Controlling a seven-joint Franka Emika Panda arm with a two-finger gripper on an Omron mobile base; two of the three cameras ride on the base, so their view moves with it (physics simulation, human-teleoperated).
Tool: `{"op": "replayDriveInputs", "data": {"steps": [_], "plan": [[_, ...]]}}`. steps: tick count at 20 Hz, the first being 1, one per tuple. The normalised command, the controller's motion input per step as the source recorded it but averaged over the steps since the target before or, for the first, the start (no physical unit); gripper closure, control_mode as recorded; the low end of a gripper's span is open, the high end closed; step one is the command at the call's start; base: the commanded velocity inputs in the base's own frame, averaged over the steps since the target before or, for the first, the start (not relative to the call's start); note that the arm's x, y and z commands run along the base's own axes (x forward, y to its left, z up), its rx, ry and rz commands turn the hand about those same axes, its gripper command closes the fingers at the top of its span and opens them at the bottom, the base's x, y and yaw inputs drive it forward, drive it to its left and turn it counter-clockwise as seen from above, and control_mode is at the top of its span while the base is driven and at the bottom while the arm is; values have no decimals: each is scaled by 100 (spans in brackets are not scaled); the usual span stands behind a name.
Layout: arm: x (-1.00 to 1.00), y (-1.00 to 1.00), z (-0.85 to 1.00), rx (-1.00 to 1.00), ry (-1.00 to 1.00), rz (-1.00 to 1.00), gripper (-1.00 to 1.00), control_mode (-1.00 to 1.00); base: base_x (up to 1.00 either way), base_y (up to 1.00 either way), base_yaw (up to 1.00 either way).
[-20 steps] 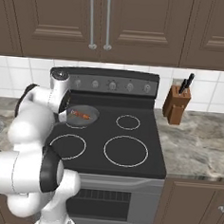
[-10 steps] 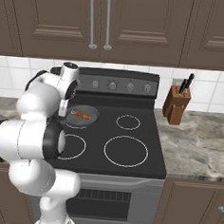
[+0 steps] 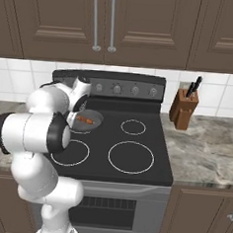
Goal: Place the cold items (potato and kiwi) from the fridge in one tupperware on the dining counter. Place the warm items (kebab skewer and hot dog) in the stove area in another tupperware.
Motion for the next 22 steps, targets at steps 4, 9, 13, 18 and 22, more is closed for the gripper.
{"op": "replayDriveInputs", "data": {"steps": [4, 9, 13, 18, 22], "plan": [[32, -7, -12, 10, 0, -4, -100, -100, 0, 0, 0], [51, -1, -16, 5, 0, -1, -100, -100, 0, 0, 0], [52, 0, -15, 3, 0, 0, -100, -100, 0, 0, 0], [57, 0, -12, 2, 0, 0, -100, -100, 0, 0, 0], [50, 0, -37, 0, 1, 0, -100, -100, 0, 0, 0]]}}
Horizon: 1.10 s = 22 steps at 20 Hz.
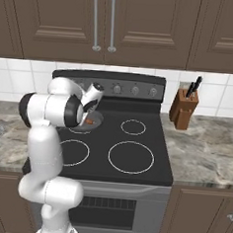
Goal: Place the cold items (potato and kiwi) from the fridge in one tupperware on the dining counter. Place the warm items (kebab skewer and hot dog) in the stove area in another tupperware.
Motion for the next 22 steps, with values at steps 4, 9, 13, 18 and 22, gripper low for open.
{"op": "replayDriveInputs", "data": {"steps": [4, 9, 13, 18, 22], "plan": [[47, 0, -61, 0, 3, 0, -100, -100, 0, 0, 0], [49, 0, -42, 0, 0, 0, -100, -100, 0, 0, 0], [46, 0, -19, 1, 0, 0, -100, -100, 0, 0, 0], [32, 0, -47, 0, 0, 0, -100, -100, 0, 0, 0], [23, 0, -96, -1, 3, -1, -100, -100, 0, 0, 0]]}}
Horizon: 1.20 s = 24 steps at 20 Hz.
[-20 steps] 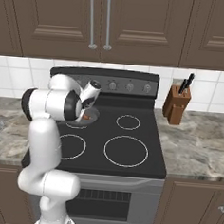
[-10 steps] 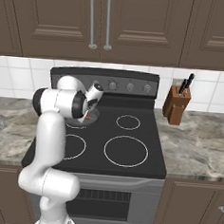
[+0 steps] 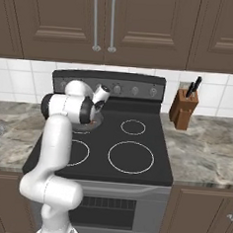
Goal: Place the cold items (potato and kiwi) from the fridge in one tupperware on the dining counter. Place the warm items (kebab skewer and hot dog) in the stove area in another tupperware.
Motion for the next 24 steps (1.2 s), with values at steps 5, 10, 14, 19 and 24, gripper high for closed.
{"op": "replayDriveInputs", "data": {"steps": [5, 10, 14, 19, 24], "plan": [[-24, 0, -97, -2, 6, -5, -100, -100, 0, 0, 0], [-99, 0, -74, 0, -11, -10, -100, -100, 0, 0, 0], [-100, 0, -94, -3, -46, -14, 100, -100, 0, 0, 0], [-47, 0, -100, -12, -32, -21, 100, -100, 0, 0, 0], [0, -4, -100, -3, 0, -21, 100, -100, 0, 0, 0]]}}
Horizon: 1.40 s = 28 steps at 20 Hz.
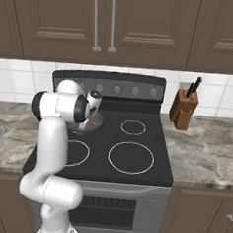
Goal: Place the cold items (potato and kiwi) from the fridge in one tupperware on the dining counter. Place the warm items (kebab skewer and hot dog) in the stove area in another tupperware.
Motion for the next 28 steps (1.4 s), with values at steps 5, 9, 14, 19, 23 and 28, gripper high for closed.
{"op": "replayDriveInputs", "data": {"steps": [5, 9, 14, 19, 23, 28], "plan": [[-39, -46, -21, 16, -24, -24, 100, -100, 0, 0, 0], [-60, -52, 0, 32, -57, -27, 100, -100, 0, 0, 0], [-84, -58, 26, 32, -39, -24, 100, -100, 0, 0, 0], [-100, -73, 43, 20, -2, -16, 100, -100, 0, 0, 0], [-100, -97, 91, 9, 16, -5, 100, -100, 0, 0, 0], [-100, -90, 100, 5, 22, 0, 100, -100, 0, 0, 0]]}}
